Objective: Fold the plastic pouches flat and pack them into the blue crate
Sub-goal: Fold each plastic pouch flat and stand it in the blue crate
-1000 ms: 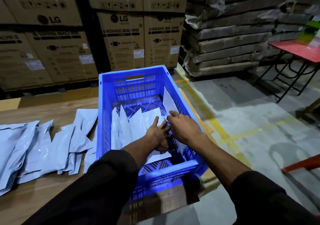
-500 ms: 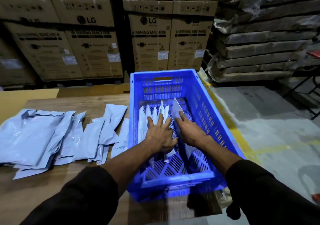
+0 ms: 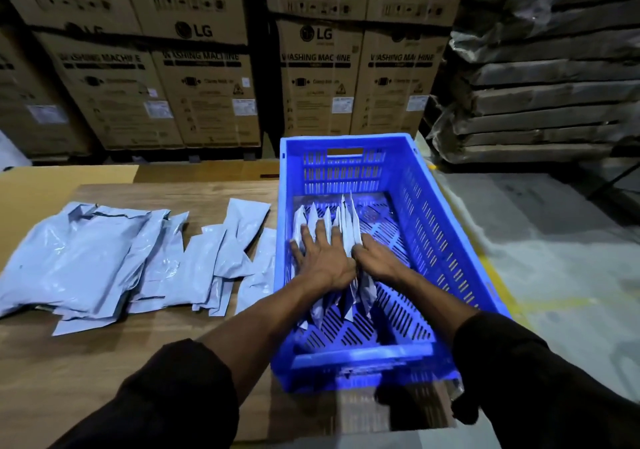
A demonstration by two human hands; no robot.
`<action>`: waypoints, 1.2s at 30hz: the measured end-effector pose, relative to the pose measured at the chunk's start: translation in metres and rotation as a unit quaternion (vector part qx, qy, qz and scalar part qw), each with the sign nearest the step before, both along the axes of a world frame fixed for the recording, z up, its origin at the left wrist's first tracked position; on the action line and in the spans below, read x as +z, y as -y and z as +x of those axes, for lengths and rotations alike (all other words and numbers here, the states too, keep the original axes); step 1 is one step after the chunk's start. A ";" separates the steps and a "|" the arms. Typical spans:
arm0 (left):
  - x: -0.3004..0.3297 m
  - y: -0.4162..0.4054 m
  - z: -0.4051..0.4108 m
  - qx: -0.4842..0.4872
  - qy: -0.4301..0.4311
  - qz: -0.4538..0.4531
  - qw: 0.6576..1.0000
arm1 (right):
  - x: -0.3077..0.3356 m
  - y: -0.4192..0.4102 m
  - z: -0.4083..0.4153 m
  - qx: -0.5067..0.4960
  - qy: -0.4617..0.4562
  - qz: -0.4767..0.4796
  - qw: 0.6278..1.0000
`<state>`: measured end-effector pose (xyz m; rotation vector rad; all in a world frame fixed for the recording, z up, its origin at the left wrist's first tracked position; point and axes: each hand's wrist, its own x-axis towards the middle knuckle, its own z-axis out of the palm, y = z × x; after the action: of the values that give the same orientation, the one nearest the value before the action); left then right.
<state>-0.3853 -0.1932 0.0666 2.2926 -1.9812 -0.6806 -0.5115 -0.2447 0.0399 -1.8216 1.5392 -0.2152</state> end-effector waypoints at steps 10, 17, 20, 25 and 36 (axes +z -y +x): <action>0.003 -0.010 0.001 0.031 -0.020 0.027 0.999 | 0.002 0.003 0.027 -0.031 0.038 0.016 0.999; 0.004 -0.014 0.000 0.063 -0.060 -0.024 0.996 | -0.009 0.004 0.027 -0.010 0.032 0.046 0.998; 0.000 -0.013 0.000 0.044 -0.047 -0.018 0.998 | -0.006 0.001 0.029 -0.004 0.090 0.062 0.994; -0.004 -0.009 -0.003 0.028 -0.037 -0.026 0.999 | -0.018 0.009 0.025 -0.033 0.256 0.126 0.958; -0.005 -0.008 -0.006 0.004 0.028 0.011 1.000 | -0.028 0.008 0.041 -0.079 0.361 0.187 0.910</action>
<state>-0.3910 -0.1852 0.0612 2.3565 -1.9957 -0.6476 -0.4708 -0.2526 0.0123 -1.1230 1.0904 -0.5592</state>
